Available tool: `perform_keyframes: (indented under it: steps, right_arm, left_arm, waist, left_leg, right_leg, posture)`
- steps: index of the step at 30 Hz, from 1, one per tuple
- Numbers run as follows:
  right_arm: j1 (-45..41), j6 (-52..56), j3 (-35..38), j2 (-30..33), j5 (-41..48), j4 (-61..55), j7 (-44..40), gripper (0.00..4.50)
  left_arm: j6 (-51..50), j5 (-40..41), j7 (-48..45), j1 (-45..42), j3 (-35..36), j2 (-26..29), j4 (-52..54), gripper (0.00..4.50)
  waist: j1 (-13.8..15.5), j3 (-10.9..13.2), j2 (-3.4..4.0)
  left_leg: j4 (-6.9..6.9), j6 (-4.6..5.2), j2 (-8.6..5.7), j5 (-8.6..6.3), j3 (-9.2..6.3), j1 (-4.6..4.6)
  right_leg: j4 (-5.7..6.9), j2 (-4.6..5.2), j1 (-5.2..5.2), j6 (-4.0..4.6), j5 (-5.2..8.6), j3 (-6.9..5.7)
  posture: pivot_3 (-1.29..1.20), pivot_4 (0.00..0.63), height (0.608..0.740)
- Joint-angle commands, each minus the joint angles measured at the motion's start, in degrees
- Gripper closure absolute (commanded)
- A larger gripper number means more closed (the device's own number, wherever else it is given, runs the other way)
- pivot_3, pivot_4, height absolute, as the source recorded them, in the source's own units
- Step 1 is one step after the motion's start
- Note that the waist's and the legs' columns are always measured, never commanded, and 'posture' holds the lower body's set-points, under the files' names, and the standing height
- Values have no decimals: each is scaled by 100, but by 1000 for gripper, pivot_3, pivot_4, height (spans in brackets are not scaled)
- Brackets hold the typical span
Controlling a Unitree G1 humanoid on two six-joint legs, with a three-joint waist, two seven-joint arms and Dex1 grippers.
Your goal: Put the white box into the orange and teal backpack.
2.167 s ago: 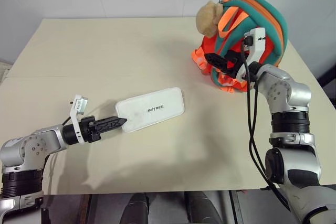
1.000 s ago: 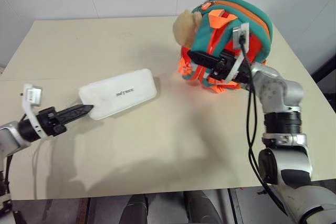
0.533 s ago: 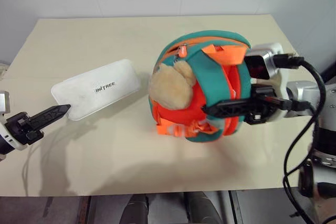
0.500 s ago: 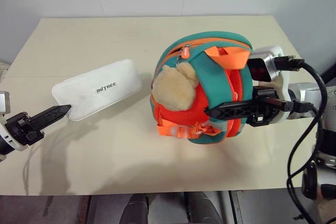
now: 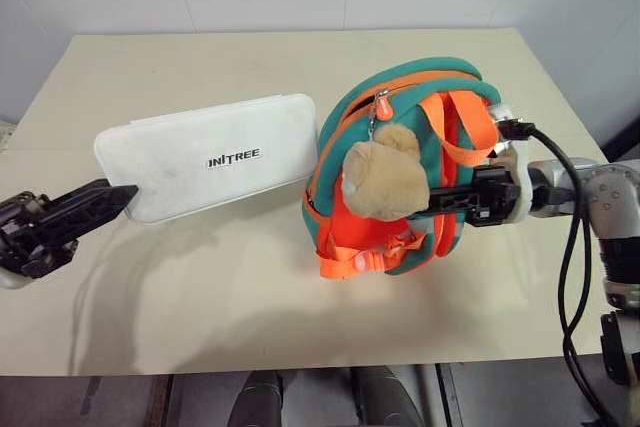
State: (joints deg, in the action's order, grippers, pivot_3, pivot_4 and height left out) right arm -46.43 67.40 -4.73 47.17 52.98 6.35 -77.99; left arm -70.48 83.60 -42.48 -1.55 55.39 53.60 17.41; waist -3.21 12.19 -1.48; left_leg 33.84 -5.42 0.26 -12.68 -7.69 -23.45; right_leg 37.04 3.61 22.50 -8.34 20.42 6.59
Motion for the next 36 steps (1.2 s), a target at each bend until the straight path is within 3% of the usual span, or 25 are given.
perform_keyframes:
  steps: [1,8,13,21,26,36]
  right_arm:
    - [-169,-169,-32,-75,-147,32,-217,4495]
    - [-181,-261,-54,-190,-347,88,-331,4495]
    - [-151,-233,21,-273,-363,40,-289,4495]
    - [110,-65,293,-332,-189,-295,-20,4495]
    - [227,27,485,-355,-88,-443,165,4495]
    - [404,69,637,-395,62,-588,386,4495]
  left_arm:
    - [122,504,12,39,345,305,131,3199]
    - [202,969,42,31,356,667,160,3199]
    - [391,746,14,48,63,595,267,3199]
    - [1326,-933,-695,-192,-1058,823,261,3199]
    - [2041,-1799,-975,-770,-1743,871,-9,3199]
    - [2539,-2876,-1912,-780,-2092,1246,-413,3199]
  waist:
    - [1,0,0]
    - [-11,1,0]
    - [-9,1,1]
    - [5,1,1]
    - [17,1,0]
    - [1,1,0]
  left_leg:
    - [1,0,0,0,0,-1]
    - [0,0,2,-1,7,0]
    - [-2,0,5,-1,13,2]
    - [0,0,4,-1,18,3]
    - [1,0,5,-1,20,3]
    - [1,4,9,-3,23,2]
  right_leg:
    - [-2,0,0,0,0,0]
    - [-2,-2,0,0,0,3]
    - [-2,-5,2,0,0,7]
    - [-2,-6,-1,0,0,9]
    - [-1,-7,-2,0,-1,9]
    - [0,-9,-1,-1,-1,10]
  posture:
    - [0,150,740]
    - [0,150,740]
    - [0,150,740]
    - [0,150,740]
    - [0,150,740]
    - [0,150,740]
